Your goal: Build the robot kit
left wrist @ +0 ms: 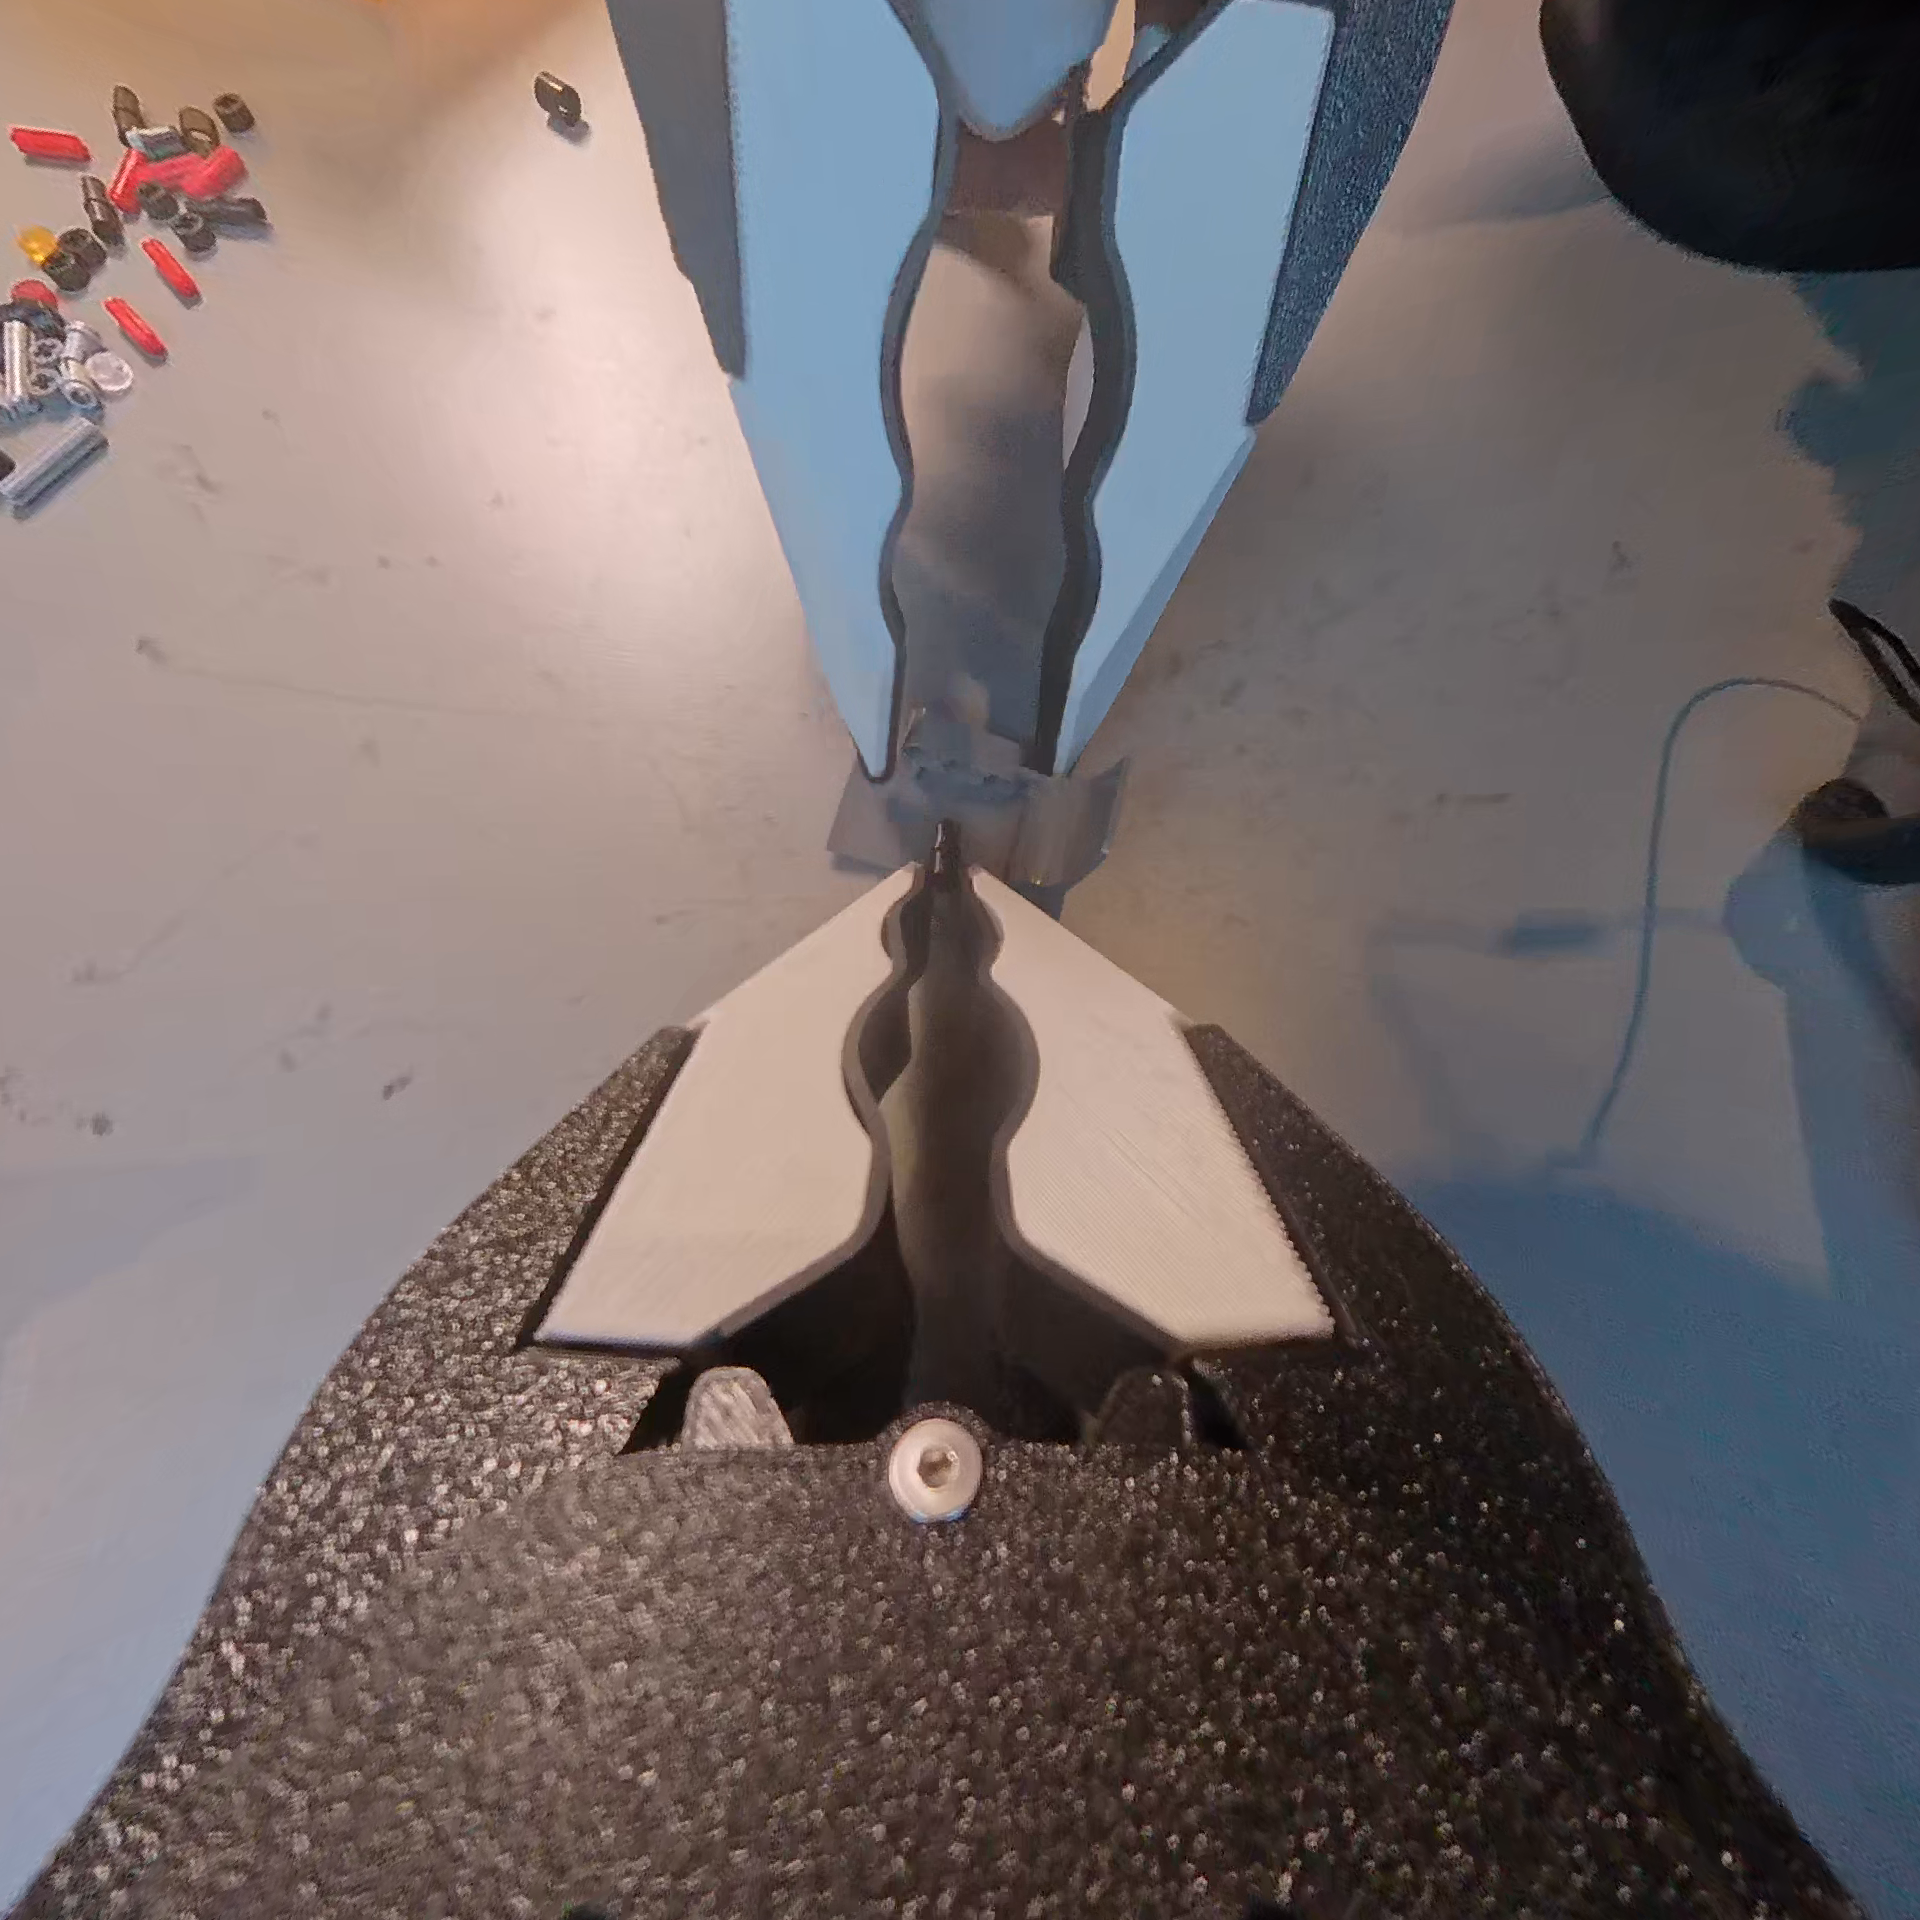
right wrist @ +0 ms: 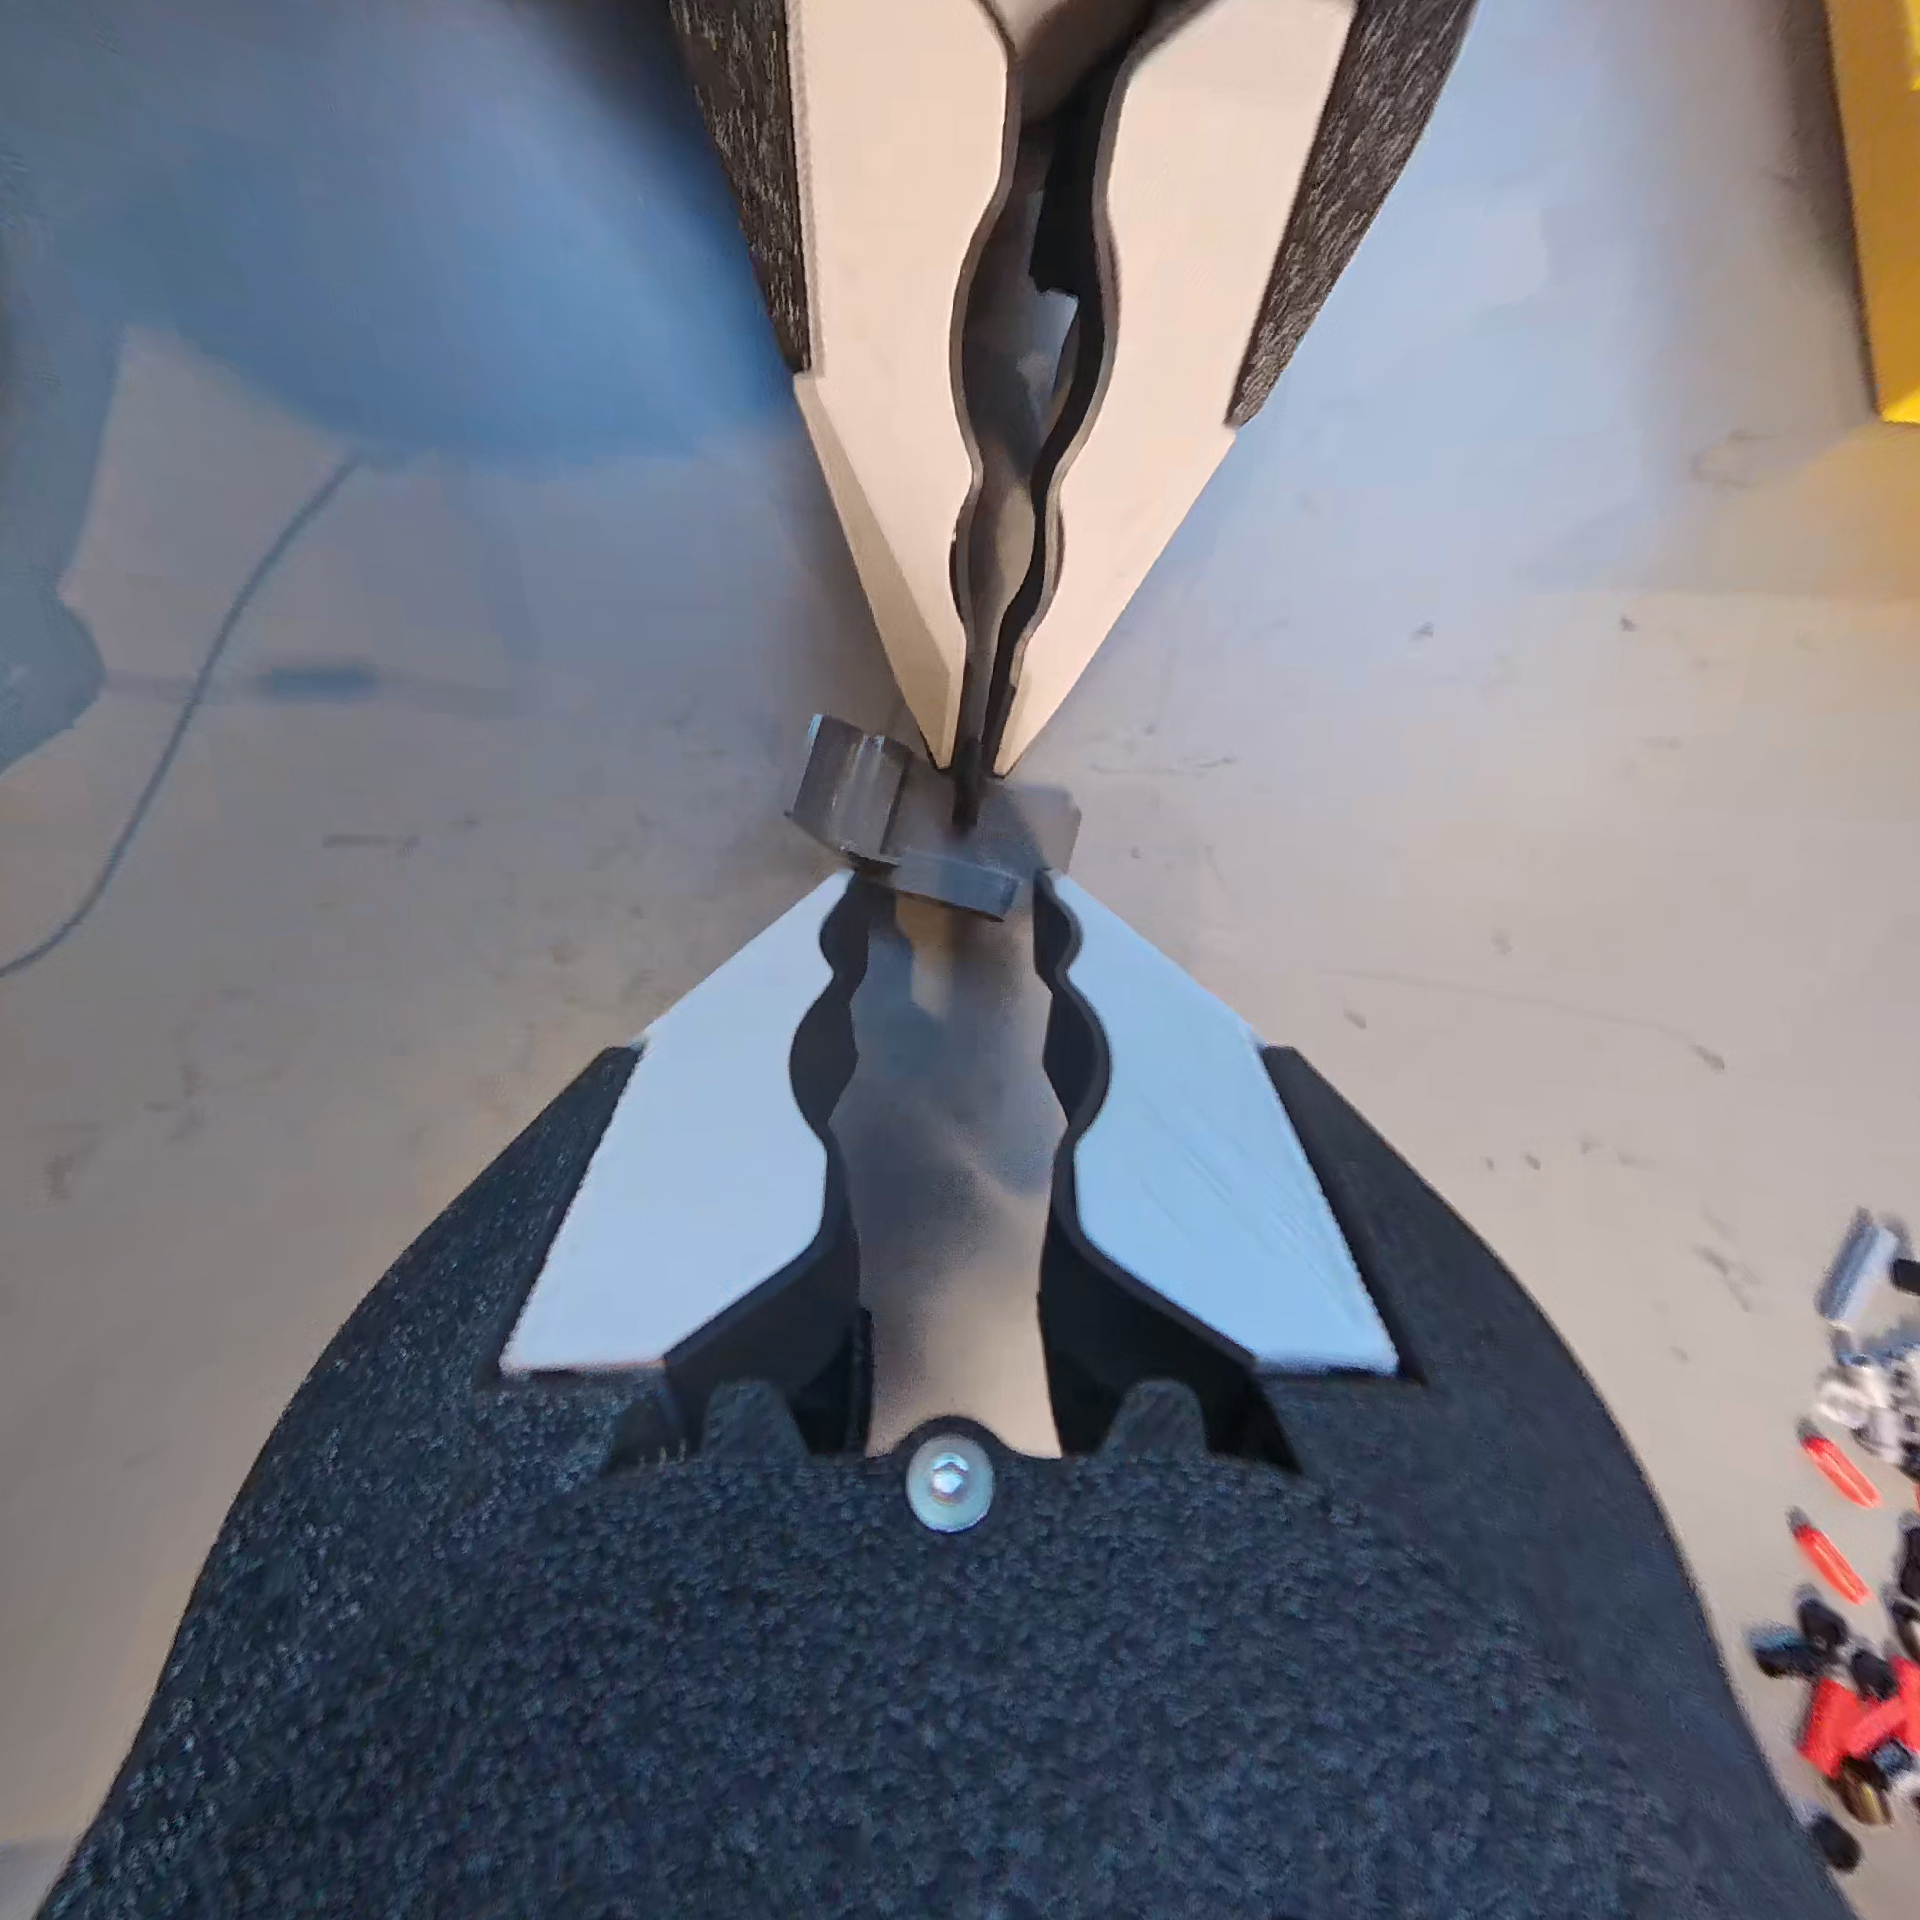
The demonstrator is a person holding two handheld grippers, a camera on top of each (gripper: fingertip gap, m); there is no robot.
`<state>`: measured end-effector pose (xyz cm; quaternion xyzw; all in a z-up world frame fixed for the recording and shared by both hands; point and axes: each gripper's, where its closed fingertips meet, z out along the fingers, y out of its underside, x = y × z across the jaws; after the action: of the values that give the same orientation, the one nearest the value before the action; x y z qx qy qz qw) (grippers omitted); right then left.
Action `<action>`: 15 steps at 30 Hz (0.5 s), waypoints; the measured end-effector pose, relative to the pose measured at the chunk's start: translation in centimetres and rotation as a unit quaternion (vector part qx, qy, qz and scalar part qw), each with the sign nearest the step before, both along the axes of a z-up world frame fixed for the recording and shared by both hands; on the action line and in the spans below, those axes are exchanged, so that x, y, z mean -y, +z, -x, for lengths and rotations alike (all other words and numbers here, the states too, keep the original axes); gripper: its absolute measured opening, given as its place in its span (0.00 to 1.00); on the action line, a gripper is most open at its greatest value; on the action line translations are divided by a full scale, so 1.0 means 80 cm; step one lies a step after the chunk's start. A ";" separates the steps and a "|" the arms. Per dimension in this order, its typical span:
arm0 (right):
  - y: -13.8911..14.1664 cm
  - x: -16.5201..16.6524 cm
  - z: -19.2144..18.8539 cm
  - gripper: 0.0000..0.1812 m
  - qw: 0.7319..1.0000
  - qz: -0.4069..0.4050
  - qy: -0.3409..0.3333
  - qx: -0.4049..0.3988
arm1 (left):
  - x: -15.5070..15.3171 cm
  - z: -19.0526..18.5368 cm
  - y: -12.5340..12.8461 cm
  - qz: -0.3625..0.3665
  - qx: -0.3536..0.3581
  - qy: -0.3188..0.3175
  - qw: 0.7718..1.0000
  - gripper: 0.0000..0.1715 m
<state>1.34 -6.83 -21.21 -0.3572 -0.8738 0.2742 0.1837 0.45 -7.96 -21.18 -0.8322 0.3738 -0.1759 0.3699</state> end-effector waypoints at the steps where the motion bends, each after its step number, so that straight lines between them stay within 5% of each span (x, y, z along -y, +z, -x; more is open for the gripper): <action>1: 0.002 0.002 0.001 0.15 1.000 0.012 -0.001 -0.003 | 0.000 0.000 0.000 -0.001 -0.002 -0.002 1.000 0.02; 15: 0.006 -0.004 -0.003 0.17 0.997 -0.003 -0.070 -0.028 | 0.003 -0.002 -0.002 -0.006 -0.009 -0.009 1.000 0.02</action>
<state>1.58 -6.48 -20.71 -0.4089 -0.8421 0.2681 0.2275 0.58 -8.18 -21.32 -0.8281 0.3858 -0.1693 0.3697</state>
